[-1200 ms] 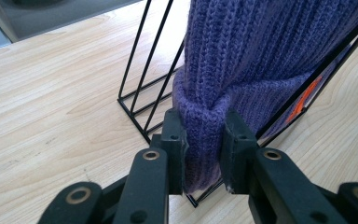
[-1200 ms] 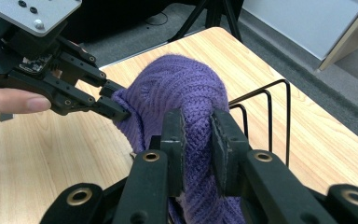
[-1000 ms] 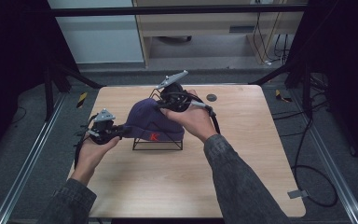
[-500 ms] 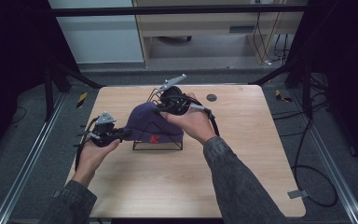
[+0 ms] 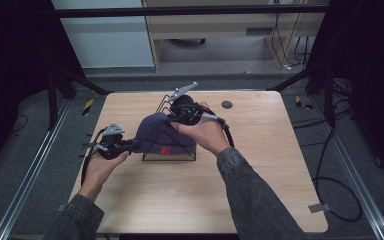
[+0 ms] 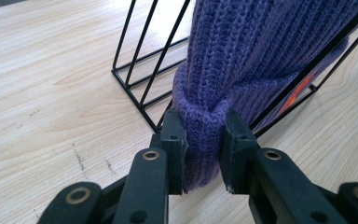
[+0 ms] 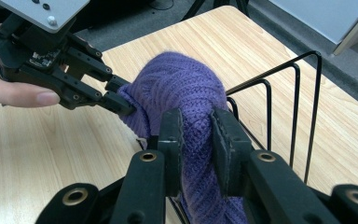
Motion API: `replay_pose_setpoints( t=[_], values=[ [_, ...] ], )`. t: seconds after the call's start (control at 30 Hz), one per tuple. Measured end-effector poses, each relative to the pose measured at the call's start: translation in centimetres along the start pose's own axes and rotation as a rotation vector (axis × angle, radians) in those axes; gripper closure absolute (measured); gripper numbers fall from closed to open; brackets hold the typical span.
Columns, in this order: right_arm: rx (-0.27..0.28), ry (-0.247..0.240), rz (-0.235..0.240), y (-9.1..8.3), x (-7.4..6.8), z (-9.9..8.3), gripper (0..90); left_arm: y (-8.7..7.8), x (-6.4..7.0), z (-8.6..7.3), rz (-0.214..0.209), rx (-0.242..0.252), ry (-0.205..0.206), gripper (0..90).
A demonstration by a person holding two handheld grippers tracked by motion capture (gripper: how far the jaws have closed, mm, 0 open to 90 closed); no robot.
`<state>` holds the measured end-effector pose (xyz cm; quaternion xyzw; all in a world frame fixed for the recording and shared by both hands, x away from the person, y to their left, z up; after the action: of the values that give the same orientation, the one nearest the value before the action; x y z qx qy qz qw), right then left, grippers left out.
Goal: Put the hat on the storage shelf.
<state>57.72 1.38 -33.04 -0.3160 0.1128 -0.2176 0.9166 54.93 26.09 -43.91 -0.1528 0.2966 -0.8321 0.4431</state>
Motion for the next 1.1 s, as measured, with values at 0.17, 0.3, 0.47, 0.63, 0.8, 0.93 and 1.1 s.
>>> replay_pose_setpoints(
  t=[0.17, 0.3, 0.47, 0.63, 0.8, 0.93, 1.1],
  values=[
    [-0.005, 0.000, 0.003, 0.2, -0.2, 0.0, 74.2, 0.1, -0.1, -0.1, 0.007, -0.016, 0.009, 72.6],
    [-0.005, 0.003, 0.006, 0.3, -0.2, 0.0, 72.7, 0.3, -0.1, -0.2, 0.009, -0.032, 0.013, 72.2],
    [0.003, 0.006, 0.009, 0.1, -0.2, 0.1, 69.9, 0.7, -0.2, -0.7, 0.008, -0.037, 0.002, 71.0],
    [0.010, 0.008, 0.006, 0.0, -0.2, 0.2, 68.6, 1.0, -0.3, -1.2, 0.009, -0.045, -0.010, 70.4],
    [0.012, 0.008, 0.001, -0.1, -0.2, 0.2, 68.1, 1.0, -0.5, -1.4, 0.010, -0.045, -0.012, 68.6],
    [0.013, 0.009, -0.003, -0.3, -0.1, 0.2, 67.3, 1.0, -0.6, -1.5, 0.017, -0.044, -0.023, 65.1],
    [0.018, 0.012, -0.007, -0.4, -0.1, 0.1, 65.7, 0.7, -0.7, -2.0, 0.037, -0.023, -0.053, 59.1]
  ],
)
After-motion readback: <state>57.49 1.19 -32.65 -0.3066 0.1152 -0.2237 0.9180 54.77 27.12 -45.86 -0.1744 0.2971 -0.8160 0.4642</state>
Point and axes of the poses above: each handheld gripper's, and its own axes: y roughly forward along the jaws, z roughly out of its top, x roughly to its right, the point moved 2 cm from there along y, roughly forward along the jaws, and after that the axes turned 6 degrees about z, right-handed, at the moved point
